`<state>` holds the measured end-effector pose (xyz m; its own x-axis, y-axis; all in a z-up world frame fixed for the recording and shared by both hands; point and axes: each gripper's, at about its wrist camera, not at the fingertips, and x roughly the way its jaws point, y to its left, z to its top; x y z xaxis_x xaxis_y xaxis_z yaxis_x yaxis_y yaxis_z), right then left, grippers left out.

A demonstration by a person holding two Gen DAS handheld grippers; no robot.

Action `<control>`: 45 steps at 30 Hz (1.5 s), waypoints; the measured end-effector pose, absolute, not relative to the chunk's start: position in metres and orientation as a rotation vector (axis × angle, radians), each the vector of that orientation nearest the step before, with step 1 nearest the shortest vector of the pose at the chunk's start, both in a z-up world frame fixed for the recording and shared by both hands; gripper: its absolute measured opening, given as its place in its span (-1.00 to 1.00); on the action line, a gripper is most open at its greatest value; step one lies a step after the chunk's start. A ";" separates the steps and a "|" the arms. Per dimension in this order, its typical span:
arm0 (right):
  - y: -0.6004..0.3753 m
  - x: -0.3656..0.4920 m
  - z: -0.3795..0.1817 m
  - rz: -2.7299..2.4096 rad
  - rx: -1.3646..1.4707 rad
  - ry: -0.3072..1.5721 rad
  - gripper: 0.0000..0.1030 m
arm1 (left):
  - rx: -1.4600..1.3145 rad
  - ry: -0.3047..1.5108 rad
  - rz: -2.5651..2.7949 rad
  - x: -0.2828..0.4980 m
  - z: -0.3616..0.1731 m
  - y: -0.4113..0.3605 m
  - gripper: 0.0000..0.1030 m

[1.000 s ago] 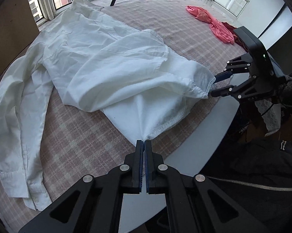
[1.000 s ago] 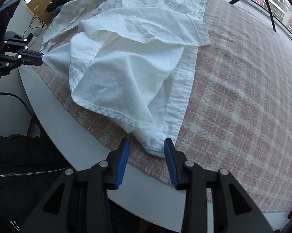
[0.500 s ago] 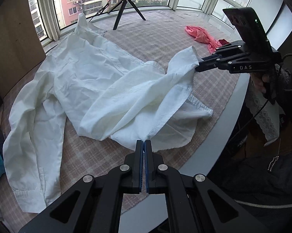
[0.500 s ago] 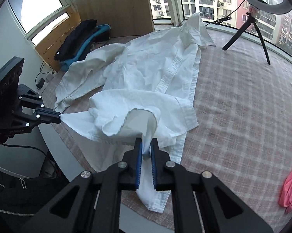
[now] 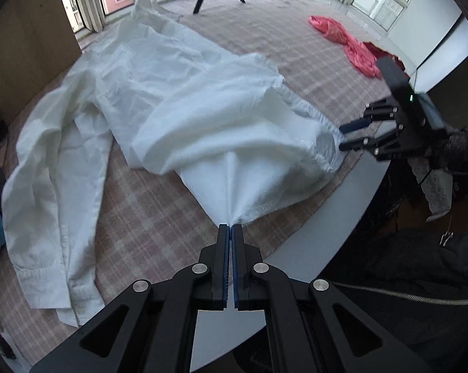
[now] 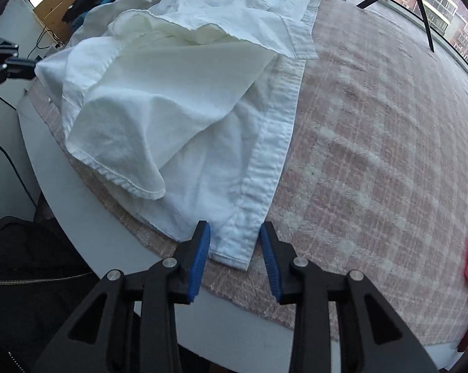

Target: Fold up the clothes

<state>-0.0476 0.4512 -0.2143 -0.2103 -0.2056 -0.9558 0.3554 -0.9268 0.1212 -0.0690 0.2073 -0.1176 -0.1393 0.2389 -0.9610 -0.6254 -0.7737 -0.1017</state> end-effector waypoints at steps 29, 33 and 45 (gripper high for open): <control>0.415 -0.069 -0.123 -2.188 1.446 0.255 -0.92 | -1.541 0.475 1.936 -0.060 -0.169 0.236 -0.86; 0.429 -0.068 -0.136 -2.215 1.571 0.427 -0.92 | -1.548 0.472 1.909 -0.058 -0.171 0.241 -0.87; 0.478 -0.064 -0.165 -2.249 1.679 0.202 -0.63 | -1.471 0.486 1.996 -0.090 -0.134 0.253 -0.81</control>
